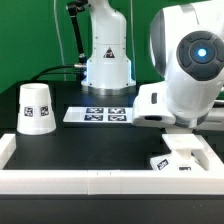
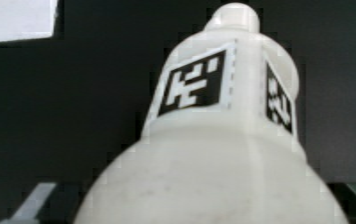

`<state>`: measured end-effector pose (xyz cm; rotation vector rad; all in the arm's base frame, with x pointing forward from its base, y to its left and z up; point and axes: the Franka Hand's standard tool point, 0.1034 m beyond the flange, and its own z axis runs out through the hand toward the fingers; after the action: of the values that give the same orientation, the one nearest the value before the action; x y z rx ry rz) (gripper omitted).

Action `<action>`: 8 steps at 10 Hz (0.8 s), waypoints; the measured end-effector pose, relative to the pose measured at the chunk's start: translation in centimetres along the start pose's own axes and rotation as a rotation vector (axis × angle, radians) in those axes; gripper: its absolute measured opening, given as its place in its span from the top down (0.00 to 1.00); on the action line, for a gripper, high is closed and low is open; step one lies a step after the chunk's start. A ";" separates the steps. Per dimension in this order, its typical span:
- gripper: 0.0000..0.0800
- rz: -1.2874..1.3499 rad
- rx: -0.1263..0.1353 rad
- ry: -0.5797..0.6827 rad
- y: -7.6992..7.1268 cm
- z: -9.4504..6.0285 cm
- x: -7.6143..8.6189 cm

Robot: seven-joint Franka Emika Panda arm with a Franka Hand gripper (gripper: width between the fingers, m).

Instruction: Assemble lamp

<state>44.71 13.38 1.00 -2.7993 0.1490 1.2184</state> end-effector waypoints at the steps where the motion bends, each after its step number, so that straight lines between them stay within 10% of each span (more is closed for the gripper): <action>1: 0.28 -0.043 0.009 0.014 0.3 -1.5 -0.4; 6: 0.28 -0.100 0.070 0.063 2.8 -10.3 -3.0; 8: 0.28 -0.099 0.071 0.083 2.7 -10.2 -2.6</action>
Offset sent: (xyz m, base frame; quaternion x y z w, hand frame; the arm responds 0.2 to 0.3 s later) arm 0.0333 -0.0255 0.0715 0.0374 -0.0103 -0.0510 0.9979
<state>49.99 9.66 9.74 -2.7610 0.0577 1.0560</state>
